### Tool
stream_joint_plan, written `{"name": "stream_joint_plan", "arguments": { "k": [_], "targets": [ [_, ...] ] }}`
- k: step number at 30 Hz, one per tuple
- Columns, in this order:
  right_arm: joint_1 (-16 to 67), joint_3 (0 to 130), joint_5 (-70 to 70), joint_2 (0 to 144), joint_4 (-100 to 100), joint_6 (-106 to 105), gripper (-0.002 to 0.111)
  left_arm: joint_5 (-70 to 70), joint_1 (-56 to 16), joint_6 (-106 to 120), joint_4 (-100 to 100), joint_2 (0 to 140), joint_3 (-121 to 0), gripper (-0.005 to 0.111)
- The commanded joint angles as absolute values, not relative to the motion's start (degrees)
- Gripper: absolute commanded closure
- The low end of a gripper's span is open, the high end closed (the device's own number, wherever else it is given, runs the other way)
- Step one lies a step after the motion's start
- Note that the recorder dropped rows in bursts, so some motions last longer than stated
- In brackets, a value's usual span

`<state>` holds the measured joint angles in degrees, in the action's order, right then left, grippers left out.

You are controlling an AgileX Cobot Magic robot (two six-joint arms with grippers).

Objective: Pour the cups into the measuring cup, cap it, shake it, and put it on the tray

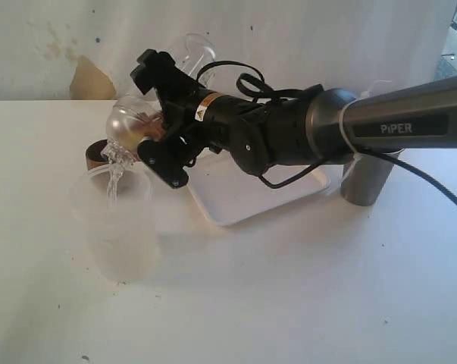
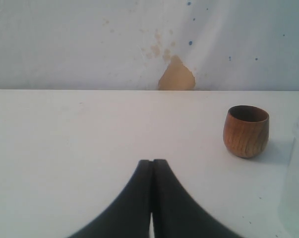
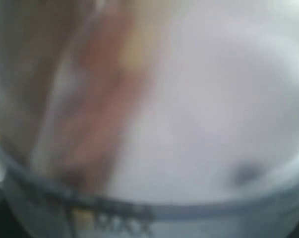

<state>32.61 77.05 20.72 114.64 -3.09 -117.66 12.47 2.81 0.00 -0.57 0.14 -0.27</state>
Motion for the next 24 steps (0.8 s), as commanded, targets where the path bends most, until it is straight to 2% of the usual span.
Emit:
{"name": "stream_joint_plan", "arguments": {
  "k": [1, 24],
  "targets": [
    [33.27, 77.88, 24.58, 113.80, -2.76, -118.31, 0.108, 11.65, 2.67, 0.00, -0.44, 0.00, 0.00, 0.107],
    [34.26, 77.88, 27.20, 113.80, -2.64, -122.16, 0.108, 11.65, 2.67, 0.00, -0.44, 0.00, 0.00, 0.107]
  ]
}}
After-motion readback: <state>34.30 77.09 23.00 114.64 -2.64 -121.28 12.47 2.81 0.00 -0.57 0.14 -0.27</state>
